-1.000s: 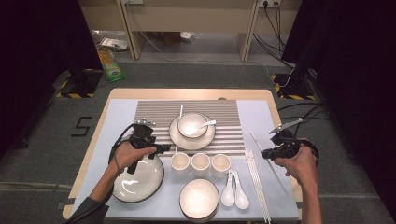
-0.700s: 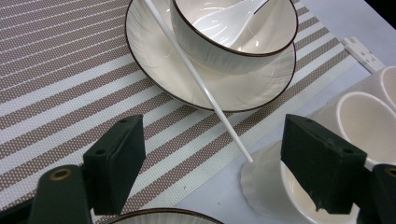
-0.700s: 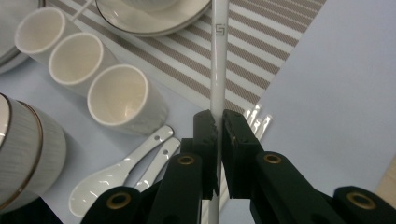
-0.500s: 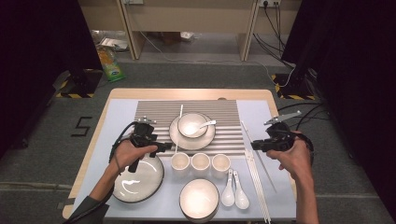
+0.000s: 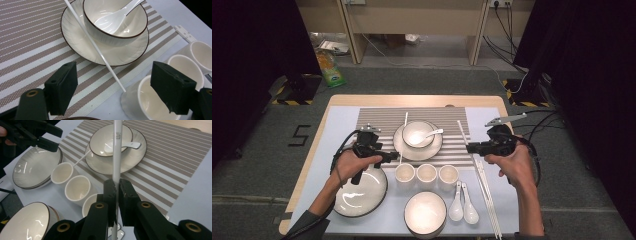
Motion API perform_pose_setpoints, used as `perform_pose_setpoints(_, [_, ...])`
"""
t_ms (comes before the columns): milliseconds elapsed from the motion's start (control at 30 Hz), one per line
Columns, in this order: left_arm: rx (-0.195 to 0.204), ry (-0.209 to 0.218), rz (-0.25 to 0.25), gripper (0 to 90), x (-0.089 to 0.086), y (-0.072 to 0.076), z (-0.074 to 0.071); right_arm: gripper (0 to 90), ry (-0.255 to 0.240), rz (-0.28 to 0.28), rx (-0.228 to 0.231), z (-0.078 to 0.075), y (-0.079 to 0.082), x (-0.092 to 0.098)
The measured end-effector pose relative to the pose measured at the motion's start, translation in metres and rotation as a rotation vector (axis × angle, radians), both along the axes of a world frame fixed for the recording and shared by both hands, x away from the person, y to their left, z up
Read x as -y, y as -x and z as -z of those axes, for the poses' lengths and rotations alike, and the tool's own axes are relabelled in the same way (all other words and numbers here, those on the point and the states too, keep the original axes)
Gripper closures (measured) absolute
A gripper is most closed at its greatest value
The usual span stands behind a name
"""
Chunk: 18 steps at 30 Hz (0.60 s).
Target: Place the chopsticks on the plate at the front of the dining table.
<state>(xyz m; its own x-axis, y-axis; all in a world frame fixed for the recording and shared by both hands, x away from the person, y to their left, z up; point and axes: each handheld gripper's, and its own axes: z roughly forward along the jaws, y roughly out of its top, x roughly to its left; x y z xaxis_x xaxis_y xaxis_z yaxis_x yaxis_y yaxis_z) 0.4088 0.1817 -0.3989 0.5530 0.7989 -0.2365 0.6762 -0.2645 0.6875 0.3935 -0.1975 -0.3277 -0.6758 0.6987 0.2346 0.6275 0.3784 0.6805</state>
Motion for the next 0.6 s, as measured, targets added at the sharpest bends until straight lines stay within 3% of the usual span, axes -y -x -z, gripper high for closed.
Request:
perform_pose_setpoints(433, [0.044,0.025,0.033,20.6,0.012,0.010,-0.012,84.4,-0.100,-0.064,0.008,-0.007,-0.006,-0.038])
perform_pose_setpoints(533, [0.050,0.024,0.037,20.7,0.014,0.011,-0.013,84.4,-0.103,-0.067,0.007,-0.007,-0.008,-0.043])
perform_pose_setpoints(600, [0.052,0.042,0.047,20.6,0.016,0.013,-0.015,84.4,-0.128,-0.072,0.018,-0.009,-0.010,-0.053])
